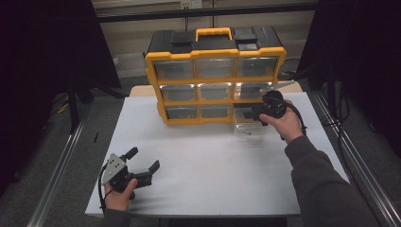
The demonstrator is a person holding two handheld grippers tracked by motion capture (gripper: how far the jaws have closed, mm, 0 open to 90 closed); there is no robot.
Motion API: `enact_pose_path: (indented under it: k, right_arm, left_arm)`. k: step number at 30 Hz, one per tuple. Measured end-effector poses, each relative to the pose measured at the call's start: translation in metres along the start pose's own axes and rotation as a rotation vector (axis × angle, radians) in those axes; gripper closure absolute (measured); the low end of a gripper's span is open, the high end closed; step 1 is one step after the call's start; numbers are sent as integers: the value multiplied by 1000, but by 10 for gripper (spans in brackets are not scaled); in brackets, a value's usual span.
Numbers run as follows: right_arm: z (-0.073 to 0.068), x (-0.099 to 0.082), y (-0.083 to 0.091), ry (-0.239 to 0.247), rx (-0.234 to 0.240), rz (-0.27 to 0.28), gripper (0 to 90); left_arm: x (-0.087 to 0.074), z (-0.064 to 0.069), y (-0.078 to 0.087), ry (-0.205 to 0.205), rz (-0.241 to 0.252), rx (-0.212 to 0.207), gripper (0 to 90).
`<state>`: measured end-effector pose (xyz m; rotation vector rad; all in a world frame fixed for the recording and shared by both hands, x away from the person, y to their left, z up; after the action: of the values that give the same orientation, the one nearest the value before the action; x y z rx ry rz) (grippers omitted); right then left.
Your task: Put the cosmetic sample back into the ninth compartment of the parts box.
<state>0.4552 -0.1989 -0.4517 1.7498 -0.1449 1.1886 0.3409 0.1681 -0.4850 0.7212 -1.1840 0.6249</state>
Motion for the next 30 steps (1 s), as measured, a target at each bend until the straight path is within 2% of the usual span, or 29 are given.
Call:
enact_pose_path:
  k: [1, 2, 4, 6, 7, 8, 10, 11, 12, 13, 17, 28, 30]
  right_arm:
    - [0, 1, 0, -2, 2, 11, 435]
    - [0, 1, 2, -15, 1, 11, 401]
    - [0, 1, 4, -25, 1, 23, 342]
    - [0, 1, 6, -33, 3, 43, 309]
    - [0, 1, 8, -37, 5, 53, 287]
    - [0, 1, 10, -35, 5, 61, 269]
    - [-2, 1, 14, -34, 0, 85, 243]
    - [-3, 0, 16, -36, -1, 93, 227]
    - [-4, 0, 19, -32, -4, 104, 207]
    - [-5, -1, 21, -25, -5, 111, 198]
    - [-11, -5, 32, -24, -1, 154, 172]
    - [-26, -27, 57, -17, -4, 243, 114]
    - [-29, -33, 62, -16, -1, 262, 101]
  left_arm:
    - [0, 1, -1, 15, 9, -1, 21]
    - [-1, 0, 0, 2, 0, -1, 21]
    - [-1, 0, 1, 8, -2, 3, 21]
    - [-1, -1, 2, -7, -7, 3, 21]
    - [0, 1, 1, 15, 10, 1, 21]
    - [0, -1, 2, 3, 3, 8, 21]
    - [0, 1, 2, 4, 1, -2, 21]
    - [0, -2, 3, -6, -5, 10, 21]
    - [0, -1, 2, 7, 4, 7, 21]
    - [1, -1, 2, 28, 11, 9, 21]
    - [1, -2, 2, 8, 9, 10, 21]
    - [1, -1, 1, 11, 7, 11, 21]
    - [0, 0, 1, 8, 6, 1, 21]
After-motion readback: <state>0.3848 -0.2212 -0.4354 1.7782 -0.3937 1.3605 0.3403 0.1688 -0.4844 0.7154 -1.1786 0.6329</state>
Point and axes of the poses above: each handheld gripper's, and its own axes: y roughly backward along the jaws, x roughly out of its top, z roughly to its right, the point moved 10 cm from there along -y, roughly forward along the jaws, and after that the axes turned 8 degrees about y, right-handed, at the moved point
